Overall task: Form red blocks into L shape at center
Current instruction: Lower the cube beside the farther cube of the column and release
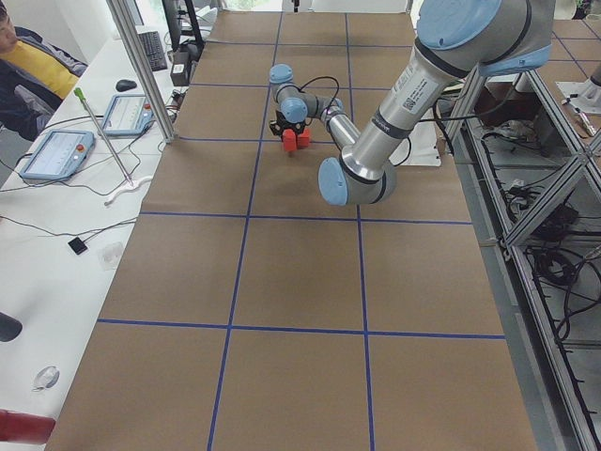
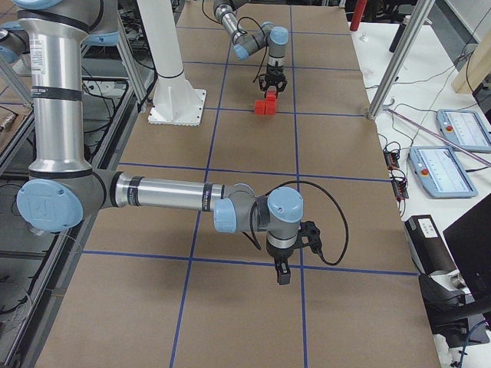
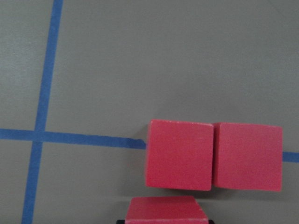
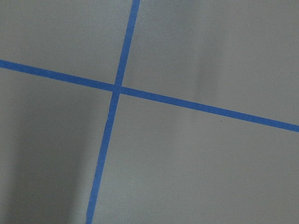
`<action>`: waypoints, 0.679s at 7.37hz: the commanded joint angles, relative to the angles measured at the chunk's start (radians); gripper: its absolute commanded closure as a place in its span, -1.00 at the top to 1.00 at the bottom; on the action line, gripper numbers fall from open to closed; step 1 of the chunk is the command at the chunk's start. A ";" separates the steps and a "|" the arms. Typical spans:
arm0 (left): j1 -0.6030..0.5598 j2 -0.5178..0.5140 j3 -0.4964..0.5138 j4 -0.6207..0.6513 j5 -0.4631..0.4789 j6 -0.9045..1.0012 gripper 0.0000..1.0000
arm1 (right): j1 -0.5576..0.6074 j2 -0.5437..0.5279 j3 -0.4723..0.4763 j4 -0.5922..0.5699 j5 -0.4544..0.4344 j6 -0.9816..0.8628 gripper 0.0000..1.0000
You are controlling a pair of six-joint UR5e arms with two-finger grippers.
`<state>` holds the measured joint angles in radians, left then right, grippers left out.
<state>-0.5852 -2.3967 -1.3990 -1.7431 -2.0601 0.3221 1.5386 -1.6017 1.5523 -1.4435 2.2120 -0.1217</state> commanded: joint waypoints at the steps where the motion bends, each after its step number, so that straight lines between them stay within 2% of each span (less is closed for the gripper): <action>1: 0.013 -0.001 0.002 -0.003 0.000 -0.001 -0.82 | 0.000 0.000 0.002 0.000 0.003 -0.001 0.99; 5: 0.013 -0.001 0.012 -0.001 0.000 -0.003 -0.70 | 0.000 0.000 0.002 0.000 0.012 -0.001 0.99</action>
<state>-0.5716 -2.3972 -1.3908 -1.7442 -2.0601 0.3197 1.5386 -1.6017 1.5552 -1.4423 2.2237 -0.1221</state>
